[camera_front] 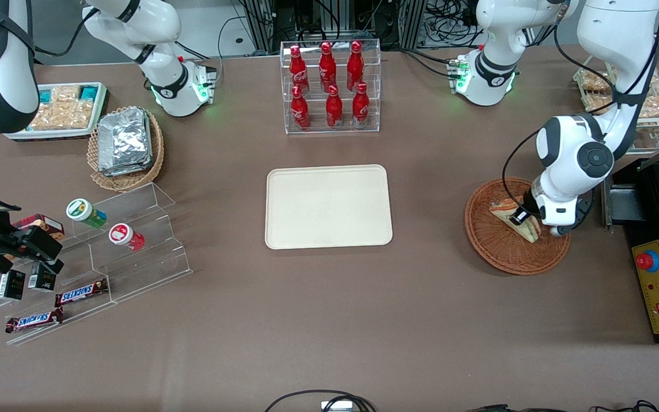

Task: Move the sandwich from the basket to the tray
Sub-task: 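Close the left gripper on the sandwich's crust edge and lift it, then carry the sandwich with the left gripper over the cream tray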

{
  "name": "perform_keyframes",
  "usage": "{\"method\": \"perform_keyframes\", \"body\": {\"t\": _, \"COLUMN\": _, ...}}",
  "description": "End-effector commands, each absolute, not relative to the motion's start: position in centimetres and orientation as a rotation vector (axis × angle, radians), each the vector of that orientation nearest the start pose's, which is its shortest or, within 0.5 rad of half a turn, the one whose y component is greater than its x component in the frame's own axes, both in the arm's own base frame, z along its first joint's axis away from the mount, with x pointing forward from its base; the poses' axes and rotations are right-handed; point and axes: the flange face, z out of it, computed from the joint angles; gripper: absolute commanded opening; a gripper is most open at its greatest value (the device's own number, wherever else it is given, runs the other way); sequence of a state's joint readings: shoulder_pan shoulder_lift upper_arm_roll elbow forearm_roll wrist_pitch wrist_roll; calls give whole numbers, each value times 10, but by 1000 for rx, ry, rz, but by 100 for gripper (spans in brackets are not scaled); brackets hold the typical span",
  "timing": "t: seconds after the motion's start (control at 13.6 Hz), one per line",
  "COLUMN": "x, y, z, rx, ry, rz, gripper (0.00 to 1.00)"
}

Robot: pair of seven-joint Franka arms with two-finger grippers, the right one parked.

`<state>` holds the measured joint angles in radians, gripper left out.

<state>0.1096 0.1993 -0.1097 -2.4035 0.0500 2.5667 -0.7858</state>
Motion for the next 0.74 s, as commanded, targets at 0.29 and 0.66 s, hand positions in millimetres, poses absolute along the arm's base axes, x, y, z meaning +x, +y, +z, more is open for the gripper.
{"method": "perform_keyframes", "body": {"t": 0.29, "x": 504, "y": -7, "z": 294, "rx": -2912, "ry": -918, "rz": 22, "gripper": 0}}
{"method": "perform_keyframes", "body": {"t": 0.66, "x": 535, "y": -52, "z": 364, "rx": -2964, "ry": -563, "rz": 109, "gripper": 0}}
